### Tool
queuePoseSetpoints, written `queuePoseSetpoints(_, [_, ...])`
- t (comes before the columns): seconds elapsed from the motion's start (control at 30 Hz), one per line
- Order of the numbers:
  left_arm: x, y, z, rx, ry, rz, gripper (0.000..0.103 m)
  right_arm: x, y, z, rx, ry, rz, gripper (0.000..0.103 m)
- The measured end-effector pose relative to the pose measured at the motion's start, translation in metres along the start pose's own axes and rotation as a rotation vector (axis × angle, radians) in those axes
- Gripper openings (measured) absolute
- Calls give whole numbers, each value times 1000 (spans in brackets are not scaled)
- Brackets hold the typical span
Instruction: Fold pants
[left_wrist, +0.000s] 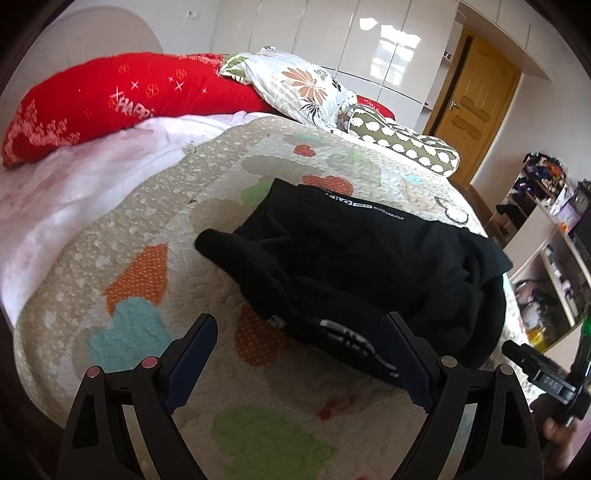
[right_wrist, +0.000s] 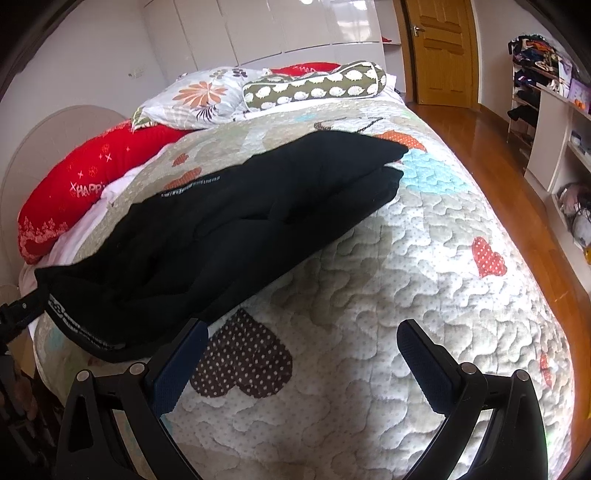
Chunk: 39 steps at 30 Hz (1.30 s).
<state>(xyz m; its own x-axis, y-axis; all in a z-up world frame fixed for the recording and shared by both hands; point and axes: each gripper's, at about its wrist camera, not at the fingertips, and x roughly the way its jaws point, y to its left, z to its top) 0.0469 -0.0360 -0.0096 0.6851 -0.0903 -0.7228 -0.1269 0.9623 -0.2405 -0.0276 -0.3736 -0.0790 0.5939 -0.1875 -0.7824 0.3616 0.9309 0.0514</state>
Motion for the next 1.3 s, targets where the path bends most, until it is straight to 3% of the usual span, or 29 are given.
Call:
queuePoseSetpoints(0.23, [22,-1,14,-27,30,-17,90,2,-10,22,47,-36,38,103])
queuePoseSetpoints(0.43, [53,-3,28,-50,75,-33,89,37,-35,49,152,-20,93,98])
queuePoseSetpoints(0.47, [57,-2,29,-56,80,-37,88,46,-41,53,175,-18,110,91])
queuePoseSetpoints(0.5, [63,1,30,-62,79,-40,80,54,-45,55,195,-16,111,66])
queuePoseSetpoints(0.53, [66,1,30,-63,80,-37,64,63,-50,57,220,-14,104,44])
queuePoseSetpoints(0.63, [79,5,32,-52,78,-12,36,74,-62,58,275,-40,161,25])
queuePoseSetpoints(0.67, [82,7,33,-61,73,-16,33,72,-63,58,276,-39,175,16])
queuePoseSetpoints(0.7, [83,7,34,-66,73,-20,25,68,-63,58,268,-39,175,14])
queuePoseSetpoints(0.77, [77,9,36,-66,56,-42,21,48,-59,55,229,-72,155,8])
queuePoseSetpoints(0.93, [42,24,33,-31,-15,-64,16,-19,-48,33,131,-152,150,5])
queuePoseSetpoints(1.03, [41,36,17,-12,7,-51,16,-34,-47,14,92,-130,137,8])
queuePoseSetpoints(1.1, [49,42,9,-24,43,-36,15,-27,-57,10,139,-104,101,19])
queuePoseSetpoints(1.17, [51,43,3,-41,52,-35,15,-17,-72,12,247,-81,141,58])
queuePoseSetpoints(1.23, [47,40,1,-32,41,-29,15,-8,-77,16,305,-85,190,68])
queuePoseSetpoints(1.3, [45,38,1,-26,39,-24,15,7,-74,27,287,-75,193,68])
